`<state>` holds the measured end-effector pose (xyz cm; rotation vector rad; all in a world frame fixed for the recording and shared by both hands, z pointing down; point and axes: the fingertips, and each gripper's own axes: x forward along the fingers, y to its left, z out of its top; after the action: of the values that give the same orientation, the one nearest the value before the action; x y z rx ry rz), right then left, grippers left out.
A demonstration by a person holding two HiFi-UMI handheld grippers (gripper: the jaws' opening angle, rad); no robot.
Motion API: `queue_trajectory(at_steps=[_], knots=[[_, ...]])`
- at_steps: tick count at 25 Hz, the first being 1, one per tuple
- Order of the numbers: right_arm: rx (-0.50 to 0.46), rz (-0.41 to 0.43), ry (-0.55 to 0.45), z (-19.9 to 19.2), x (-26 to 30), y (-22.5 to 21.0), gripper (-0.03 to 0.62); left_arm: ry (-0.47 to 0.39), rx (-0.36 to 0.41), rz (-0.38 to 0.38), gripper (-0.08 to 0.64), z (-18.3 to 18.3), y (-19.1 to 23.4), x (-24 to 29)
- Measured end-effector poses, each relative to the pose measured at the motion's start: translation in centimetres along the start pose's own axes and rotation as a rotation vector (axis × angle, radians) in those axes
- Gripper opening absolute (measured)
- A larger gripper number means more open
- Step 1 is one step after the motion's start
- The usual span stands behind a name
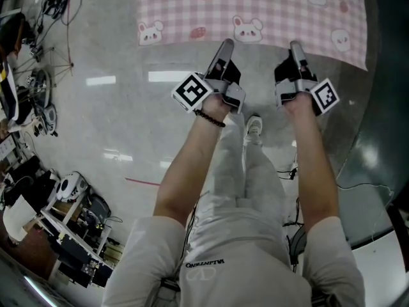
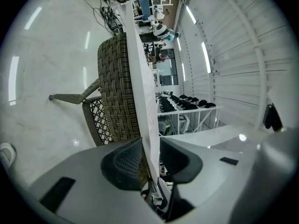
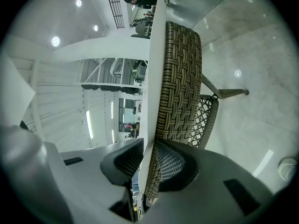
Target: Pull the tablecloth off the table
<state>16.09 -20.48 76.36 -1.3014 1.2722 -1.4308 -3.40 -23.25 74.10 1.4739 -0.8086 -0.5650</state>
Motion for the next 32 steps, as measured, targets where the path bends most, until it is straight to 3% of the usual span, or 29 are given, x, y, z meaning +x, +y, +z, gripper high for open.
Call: queue_trajectory(at_steps=[6,10,18,22,32], knots=[[-0.002,0.0,0.001,0.0,-0.1,-0.3,0.092,0.002,0.031,0.039,0.11,0.7,0.9,2.0],[0.006,-0.011,-0.011,-0.1,0.0,-0.5,0.056,0.005,0.036,0.103,0.015,0.8,2.3,1.8],[0.031,0.003,-0.032,-0.1,0.0,-0.6,0.012,-0.013,0.026,0.03,0.003,0.6,1.7,2.0],[0.035,0.008,-0.036,-0.1,0.0,-0.4,0.011,-0.025,-0.017,-0.031,0.003,0.4,0.8,2.3],[0.034,-0.022,-0.018,0.1,0.1,-1.0,0.011,-0.039,0.001,0.001,0.003,0.1,1.6,2.1]])
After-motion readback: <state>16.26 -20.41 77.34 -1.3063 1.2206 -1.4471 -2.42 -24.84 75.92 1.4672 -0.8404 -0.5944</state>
